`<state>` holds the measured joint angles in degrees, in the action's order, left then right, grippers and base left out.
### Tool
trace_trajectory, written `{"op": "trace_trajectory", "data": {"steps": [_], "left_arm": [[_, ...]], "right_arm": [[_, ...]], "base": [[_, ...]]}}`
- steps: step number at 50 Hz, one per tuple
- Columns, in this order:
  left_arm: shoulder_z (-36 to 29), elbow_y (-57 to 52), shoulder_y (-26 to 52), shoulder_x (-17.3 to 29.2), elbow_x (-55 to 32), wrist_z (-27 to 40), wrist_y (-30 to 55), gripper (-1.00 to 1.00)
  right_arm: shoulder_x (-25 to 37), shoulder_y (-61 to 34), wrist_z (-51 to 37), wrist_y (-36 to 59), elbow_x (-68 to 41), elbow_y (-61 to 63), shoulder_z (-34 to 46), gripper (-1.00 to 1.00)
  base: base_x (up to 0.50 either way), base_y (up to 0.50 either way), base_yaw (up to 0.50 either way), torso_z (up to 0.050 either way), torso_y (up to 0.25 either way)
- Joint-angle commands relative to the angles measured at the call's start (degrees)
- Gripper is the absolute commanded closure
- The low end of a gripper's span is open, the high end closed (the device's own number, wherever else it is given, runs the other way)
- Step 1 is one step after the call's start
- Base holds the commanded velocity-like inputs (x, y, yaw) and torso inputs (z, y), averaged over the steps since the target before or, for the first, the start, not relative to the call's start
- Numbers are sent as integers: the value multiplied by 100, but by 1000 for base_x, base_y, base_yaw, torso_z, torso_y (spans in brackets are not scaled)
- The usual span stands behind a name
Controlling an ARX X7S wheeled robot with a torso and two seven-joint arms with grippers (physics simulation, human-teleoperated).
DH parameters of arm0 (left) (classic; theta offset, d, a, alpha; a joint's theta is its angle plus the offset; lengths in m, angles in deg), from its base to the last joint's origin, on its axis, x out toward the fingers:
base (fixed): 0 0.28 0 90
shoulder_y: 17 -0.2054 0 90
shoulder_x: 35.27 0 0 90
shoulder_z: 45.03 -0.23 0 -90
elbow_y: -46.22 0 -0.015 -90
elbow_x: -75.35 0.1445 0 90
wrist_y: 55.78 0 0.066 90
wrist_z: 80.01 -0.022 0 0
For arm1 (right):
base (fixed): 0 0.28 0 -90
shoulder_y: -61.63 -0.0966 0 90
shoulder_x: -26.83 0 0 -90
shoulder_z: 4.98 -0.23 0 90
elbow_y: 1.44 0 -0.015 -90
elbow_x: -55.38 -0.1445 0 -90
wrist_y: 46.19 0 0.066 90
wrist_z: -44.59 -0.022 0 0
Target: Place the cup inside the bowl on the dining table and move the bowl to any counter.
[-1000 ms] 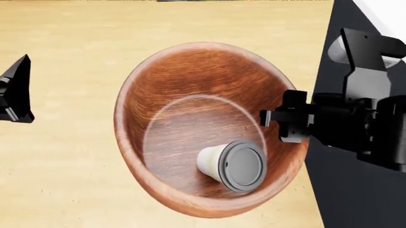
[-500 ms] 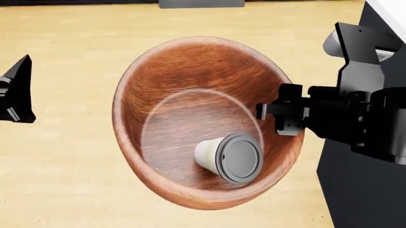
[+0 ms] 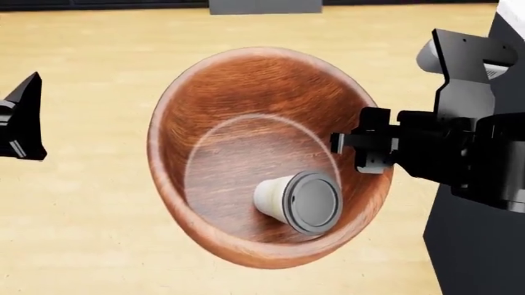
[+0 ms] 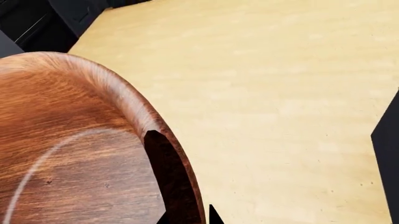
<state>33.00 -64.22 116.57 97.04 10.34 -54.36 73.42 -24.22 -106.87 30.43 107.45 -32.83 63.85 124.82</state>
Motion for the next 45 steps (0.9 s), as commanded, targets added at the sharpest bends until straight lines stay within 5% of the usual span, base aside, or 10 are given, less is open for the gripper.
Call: {"op": "trace_trajectory", "data": {"steps": [1, 45], "left_arm": [[-40, 0, 8, -32, 42, 42, 3, -100], [-199, 124, 232, -90, 74, -48, 77, -100]], "right_arm": [[-33, -15, 90, -158, 8, -30, -101, 100], [-91, 196, 378, -556, 286, -317, -20, 100]], "base": [[425, 354, 0, 0, 0], [443, 346, 0, 0, 1]]}}
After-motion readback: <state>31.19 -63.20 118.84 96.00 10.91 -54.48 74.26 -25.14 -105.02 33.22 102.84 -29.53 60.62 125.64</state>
